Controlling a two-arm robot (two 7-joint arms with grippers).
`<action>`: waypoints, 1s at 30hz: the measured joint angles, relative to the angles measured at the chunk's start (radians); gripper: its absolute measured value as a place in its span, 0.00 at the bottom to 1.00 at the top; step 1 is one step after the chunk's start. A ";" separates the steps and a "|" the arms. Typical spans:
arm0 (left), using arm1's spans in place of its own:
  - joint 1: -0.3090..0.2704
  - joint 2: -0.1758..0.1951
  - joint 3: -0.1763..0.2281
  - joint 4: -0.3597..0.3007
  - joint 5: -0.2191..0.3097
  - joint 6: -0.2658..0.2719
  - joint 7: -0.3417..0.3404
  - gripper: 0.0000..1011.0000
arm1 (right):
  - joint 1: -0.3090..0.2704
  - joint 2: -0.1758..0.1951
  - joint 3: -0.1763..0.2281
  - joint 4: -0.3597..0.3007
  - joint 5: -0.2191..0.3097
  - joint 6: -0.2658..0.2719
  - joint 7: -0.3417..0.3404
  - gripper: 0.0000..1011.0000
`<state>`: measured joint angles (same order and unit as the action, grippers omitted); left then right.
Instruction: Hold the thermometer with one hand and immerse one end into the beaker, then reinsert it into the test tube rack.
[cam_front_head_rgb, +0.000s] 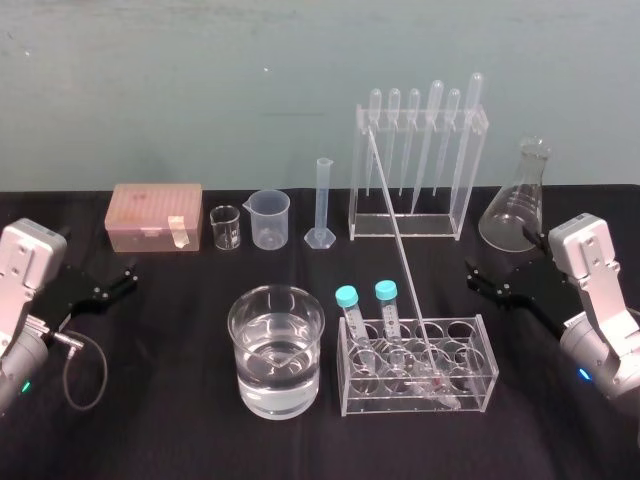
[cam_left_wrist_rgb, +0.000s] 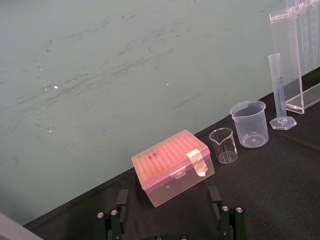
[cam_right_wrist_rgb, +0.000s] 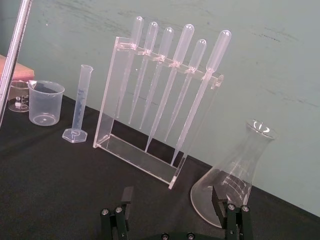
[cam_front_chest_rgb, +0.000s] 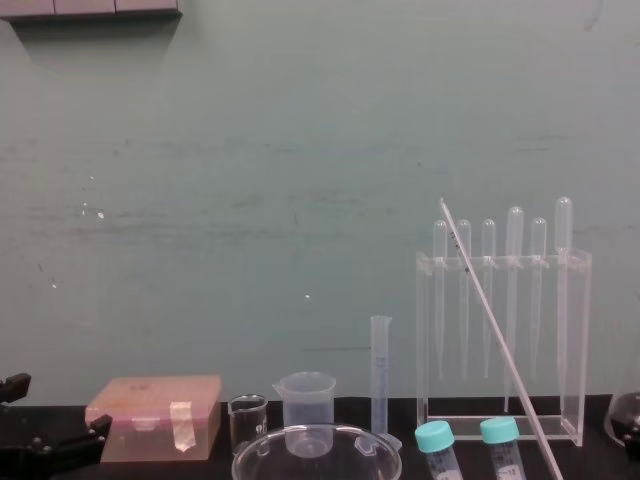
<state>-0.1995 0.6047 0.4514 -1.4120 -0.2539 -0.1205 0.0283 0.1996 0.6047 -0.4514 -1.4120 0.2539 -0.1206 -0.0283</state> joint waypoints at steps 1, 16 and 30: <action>0.000 0.000 0.000 0.000 0.000 0.000 0.000 1.00 | 0.000 0.000 0.000 0.000 0.000 0.000 0.000 0.99; 0.000 0.000 0.000 0.000 0.000 0.000 0.000 1.00 | 0.000 0.000 0.000 0.000 0.000 0.000 0.000 0.99; 0.000 0.000 0.000 0.000 0.000 0.000 0.000 1.00 | 0.000 0.000 0.000 0.000 0.000 0.000 0.000 0.99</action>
<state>-0.1995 0.6047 0.4514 -1.4120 -0.2539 -0.1205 0.0283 0.1996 0.6047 -0.4514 -1.4120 0.2539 -0.1205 -0.0283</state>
